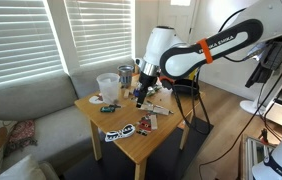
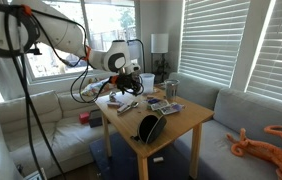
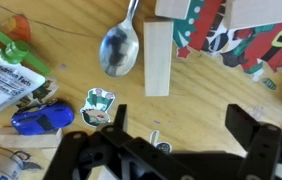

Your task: Put one wooden block in the clear cup

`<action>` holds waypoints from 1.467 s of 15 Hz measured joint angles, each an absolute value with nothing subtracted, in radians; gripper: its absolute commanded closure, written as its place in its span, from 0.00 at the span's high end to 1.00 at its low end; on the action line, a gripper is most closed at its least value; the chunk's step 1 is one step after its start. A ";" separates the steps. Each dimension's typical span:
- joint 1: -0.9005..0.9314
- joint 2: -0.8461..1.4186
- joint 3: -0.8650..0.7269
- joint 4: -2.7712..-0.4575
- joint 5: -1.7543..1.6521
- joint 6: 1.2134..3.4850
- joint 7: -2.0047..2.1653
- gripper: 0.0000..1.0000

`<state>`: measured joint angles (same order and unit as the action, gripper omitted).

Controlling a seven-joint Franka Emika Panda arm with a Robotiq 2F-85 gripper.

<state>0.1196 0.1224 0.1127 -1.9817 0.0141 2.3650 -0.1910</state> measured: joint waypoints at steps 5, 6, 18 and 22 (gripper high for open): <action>0.119 0.216 0.120 -1.909 0.017 2.329 -0.198 0.66; 0.119 0.228 0.123 -1.896 0.017 2.309 -0.198 0.59; 0.120 0.229 0.131 -1.814 0.005 2.156 -0.207 0.07; 0.120 0.157 0.134 -1.822 -0.011 2.274 -0.222 0.29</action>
